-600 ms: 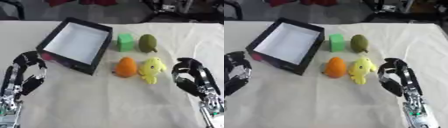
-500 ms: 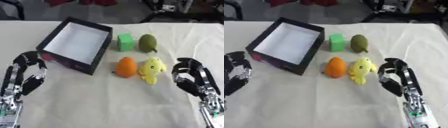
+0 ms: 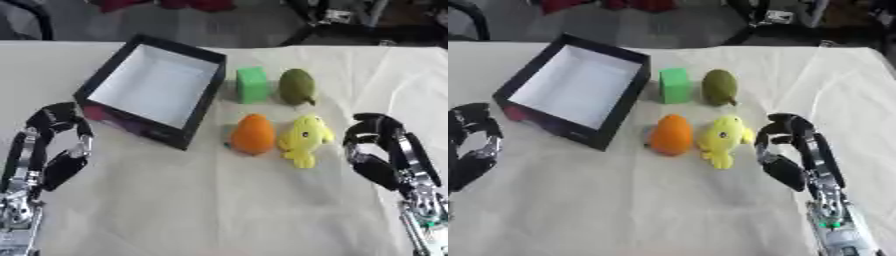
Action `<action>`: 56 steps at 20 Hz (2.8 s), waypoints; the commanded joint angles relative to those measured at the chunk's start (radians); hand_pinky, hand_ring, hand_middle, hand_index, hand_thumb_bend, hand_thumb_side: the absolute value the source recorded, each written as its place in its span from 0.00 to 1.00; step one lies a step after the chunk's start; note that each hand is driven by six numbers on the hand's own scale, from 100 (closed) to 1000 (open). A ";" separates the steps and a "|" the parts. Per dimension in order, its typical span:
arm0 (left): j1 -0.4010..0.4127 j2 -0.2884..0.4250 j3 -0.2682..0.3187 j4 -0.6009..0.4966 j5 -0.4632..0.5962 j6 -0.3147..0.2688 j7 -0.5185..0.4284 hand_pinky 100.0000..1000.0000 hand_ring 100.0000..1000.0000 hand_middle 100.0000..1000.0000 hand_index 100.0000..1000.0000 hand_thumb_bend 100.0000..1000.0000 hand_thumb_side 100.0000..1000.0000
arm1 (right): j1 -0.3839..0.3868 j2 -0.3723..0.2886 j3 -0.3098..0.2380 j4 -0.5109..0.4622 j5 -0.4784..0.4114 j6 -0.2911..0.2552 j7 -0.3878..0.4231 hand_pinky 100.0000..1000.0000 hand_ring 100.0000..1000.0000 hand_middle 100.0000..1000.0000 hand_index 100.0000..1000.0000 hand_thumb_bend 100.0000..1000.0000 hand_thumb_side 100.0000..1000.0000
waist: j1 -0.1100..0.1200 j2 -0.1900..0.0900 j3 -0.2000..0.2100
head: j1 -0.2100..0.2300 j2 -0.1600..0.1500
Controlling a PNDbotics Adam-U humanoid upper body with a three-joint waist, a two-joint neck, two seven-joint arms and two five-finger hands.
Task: Pick up objects on the table and place them in the box.
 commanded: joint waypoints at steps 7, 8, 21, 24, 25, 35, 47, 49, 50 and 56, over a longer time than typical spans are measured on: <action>-0.002 0.013 -0.004 -0.011 0.003 0.000 -0.011 0.77 0.80 0.74 0.62 0.20 0.39 | -0.188 -0.258 0.141 0.052 0.047 -0.014 0.148 0.66 0.70 0.76 0.88 0.27 0.30 | -0.008 -0.033 0.014 | -0.001 -0.001; -0.001 0.013 -0.004 -0.011 0.004 0.000 -0.011 0.77 0.80 0.75 0.62 0.23 0.42 | -0.211 -0.286 0.154 0.063 0.041 -0.017 0.165 0.66 0.70 0.76 0.89 0.30 0.32 | -0.008 -0.033 0.016 | -0.002 -0.001; -0.001 0.014 -0.009 -0.011 0.010 0.001 -0.017 0.78 0.80 0.75 0.64 0.32 0.52 | -0.396 -0.425 0.226 0.206 0.001 -0.056 0.396 0.70 0.73 0.79 0.93 0.40 0.38 | -0.002 -0.035 0.030 | -0.001 -0.001; -0.001 0.014 -0.010 -0.010 0.010 0.002 -0.019 0.78 0.80 0.74 0.64 0.32 0.52 | -0.424 -0.415 0.227 0.231 -0.002 -0.069 0.428 0.71 0.73 0.79 0.92 0.39 0.37 | -0.002 -0.037 0.030 | -0.003 -0.001; -0.001 0.014 -0.011 -0.010 0.010 0.003 -0.020 0.78 0.80 0.74 0.64 0.32 0.52 | -0.436 -0.410 0.231 0.238 -0.002 -0.073 0.437 0.71 0.73 0.79 0.92 0.38 0.37 | -0.002 -0.037 0.031 | -0.003 -0.001; -0.001 0.008 -0.015 -0.010 0.013 0.004 -0.027 0.77 0.80 0.74 0.65 0.32 0.53 | -0.547 -0.316 0.284 0.379 0.049 -0.104 0.515 0.71 0.73 0.79 0.92 0.34 0.36 | 0.009 -0.037 0.043 | -0.013 -0.001; 0.000 0.004 -0.017 -0.009 0.016 0.006 -0.031 0.77 0.79 0.73 0.65 0.31 0.54 | -0.599 -0.200 0.311 0.549 0.165 -0.166 0.555 0.72 0.74 0.79 0.91 0.31 0.36 | 0.011 -0.040 0.054 | -0.021 -0.001; 0.001 0.004 -0.017 -0.009 0.017 0.006 -0.032 0.77 0.79 0.73 0.65 0.31 0.55 | -0.600 -0.186 0.308 0.575 0.187 -0.181 0.554 0.72 0.74 0.79 0.90 0.30 0.35 | 0.011 -0.040 0.055 | -0.021 -0.001; 0.001 0.004 -0.017 -0.009 0.018 0.006 -0.032 0.77 0.79 0.73 0.65 0.31 0.55 | -0.599 -0.181 0.307 0.588 0.197 -0.187 0.555 0.72 0.74 0.79 0.90 0.30 0.35 | 0.011 -0.040 0.055 | -0.021 -0.001; 0.001 0.003 -0.017 -0.009 0.019 0.006 -0.033 0.77 0.79 0.73 0.65 0.31 0.55 | -0.601 -0.158 0.307 0.626 0.232 -0.218 0.558 0.72 0.74 0.79 0.87 0.28 0.33 | 0.012 -0.041 0.055 | -0.024 -0.001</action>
